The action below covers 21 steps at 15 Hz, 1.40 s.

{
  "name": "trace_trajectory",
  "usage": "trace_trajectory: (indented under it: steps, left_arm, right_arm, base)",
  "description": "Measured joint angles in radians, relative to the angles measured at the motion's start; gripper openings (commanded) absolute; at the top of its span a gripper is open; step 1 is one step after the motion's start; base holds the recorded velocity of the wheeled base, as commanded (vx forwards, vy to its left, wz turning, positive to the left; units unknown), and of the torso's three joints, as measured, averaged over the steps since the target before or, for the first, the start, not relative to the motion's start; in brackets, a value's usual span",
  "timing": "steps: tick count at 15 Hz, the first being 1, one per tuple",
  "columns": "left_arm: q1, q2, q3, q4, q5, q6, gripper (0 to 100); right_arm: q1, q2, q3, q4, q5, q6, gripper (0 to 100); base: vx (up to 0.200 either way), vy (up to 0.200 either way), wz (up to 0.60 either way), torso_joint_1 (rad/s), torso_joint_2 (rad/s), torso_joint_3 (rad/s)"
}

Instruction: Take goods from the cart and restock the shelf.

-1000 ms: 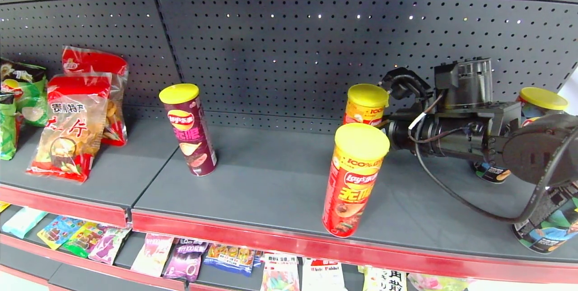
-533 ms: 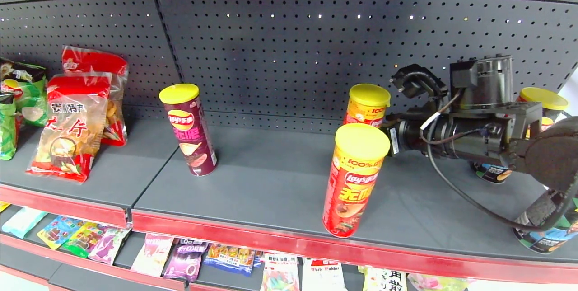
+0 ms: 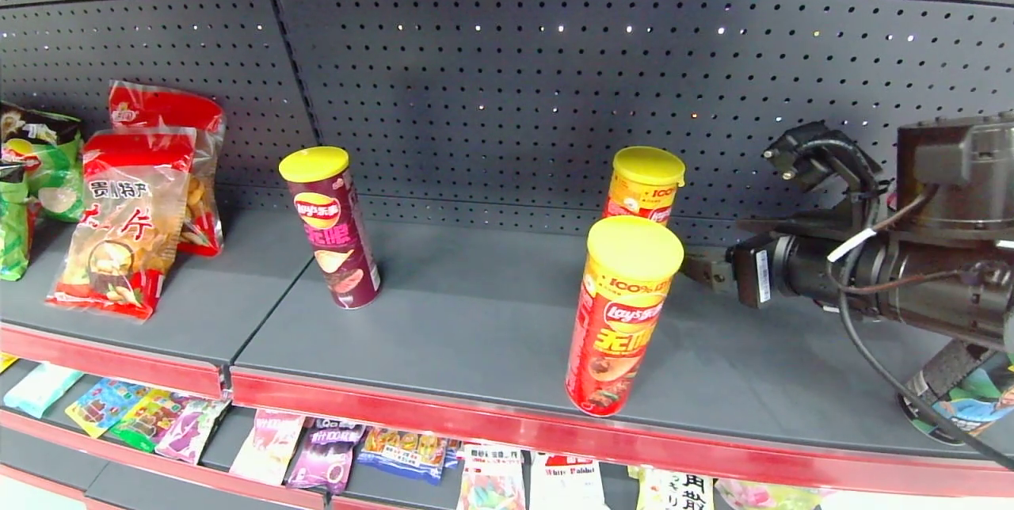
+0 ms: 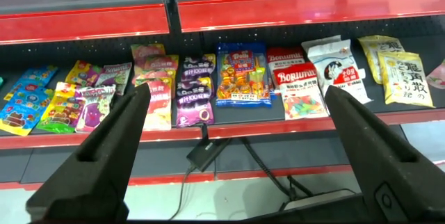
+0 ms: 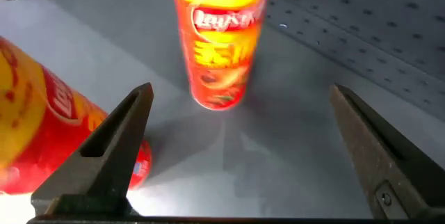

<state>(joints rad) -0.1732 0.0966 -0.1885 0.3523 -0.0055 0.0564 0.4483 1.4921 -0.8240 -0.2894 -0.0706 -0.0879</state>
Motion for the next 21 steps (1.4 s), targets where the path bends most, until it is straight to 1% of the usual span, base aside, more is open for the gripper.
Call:
trace_trajectory:
  steps: [5,10,12,13,15,17,19,21]
  left_arm:
    - [0.0,0.0,0.0,0.0,0.0,0.0,100]
    - [-0.001,0.001,0.001,0.0,-0.015,-0.001,100]
    - [0.0,0.001,0.0,0.0,-0.008,0.0,100]
    - [0.0,0.001,0.0,0.0,-0.014,0.0,100]
    - [0.0,0.001,0.0,0.0,-0.035,-0.001,100]
    - [-0.001,0.001,0.001,0.0,-0.057,-0.001,100]
    - [-0.002,0.001,0.001,-0.001,-0.058,-0.001,100]
    - [-0.002,0.001,0.002,-0.005,-0.058,-0.002,100]
  right_arm:
    - [0.01,-0.099,0.06,0.0,-0.038,-0.002,100]
    - [0.027,-0.263,0.194,0.0,-0.051,-0.007,100]
    - [0.032,-0.351,0.26,0.0,-0.087,-0.007,100]
    - [0.032,-0.4,0.295,0.003,-0.102,-0.007,100]
    - [0.017,-0.522,0.36,0.056,-0.113,-0.013,100]
    - [0.0,-0.66,0.404,0.154,-0.118,-0.021,100]
    - [-0.014,-0.773,0.428,0.237,-0.124,-0.028,100]
    - [-0.036,-0.871,0.439,0.349,-0.124,-0.027,100]
  base:
    - [0.0,0.0,0.0,0.0,0.0,0.0]
    - [0.0,0.0,0.0,0.0,0.0,0.0]
    - [0.0,0.0,0.0,0.0,0.0,0.0]
    - [0.0,0.0,0.0,0.0,0.0,0.0]
    - [0.0,0.0,0.0,0.0,0.0,0.0]
    - [0.0,0.0,0.0,0.0,0.0,0.0]
    - [0.0,0.0,0.0,0.0,0.0,0.0]
    - [0.0,0.0,0.0,0.0,0.0,0.0]
